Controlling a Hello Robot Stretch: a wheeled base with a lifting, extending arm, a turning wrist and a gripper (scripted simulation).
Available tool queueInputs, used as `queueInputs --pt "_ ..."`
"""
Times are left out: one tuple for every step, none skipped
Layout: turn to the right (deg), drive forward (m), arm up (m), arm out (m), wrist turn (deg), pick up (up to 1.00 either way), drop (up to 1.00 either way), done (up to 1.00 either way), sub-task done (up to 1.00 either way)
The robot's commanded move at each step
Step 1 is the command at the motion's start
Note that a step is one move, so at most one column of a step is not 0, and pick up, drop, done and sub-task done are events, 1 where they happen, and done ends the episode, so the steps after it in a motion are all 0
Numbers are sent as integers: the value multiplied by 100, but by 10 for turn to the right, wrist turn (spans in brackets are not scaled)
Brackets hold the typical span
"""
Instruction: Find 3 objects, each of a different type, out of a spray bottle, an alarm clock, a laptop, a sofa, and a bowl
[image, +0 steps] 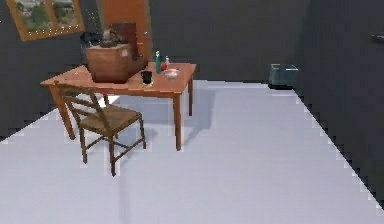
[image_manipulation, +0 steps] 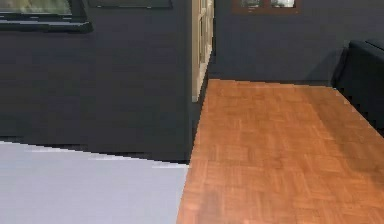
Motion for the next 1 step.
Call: queueInputs --pt "150 0 0 0 0 0 0 0 0"
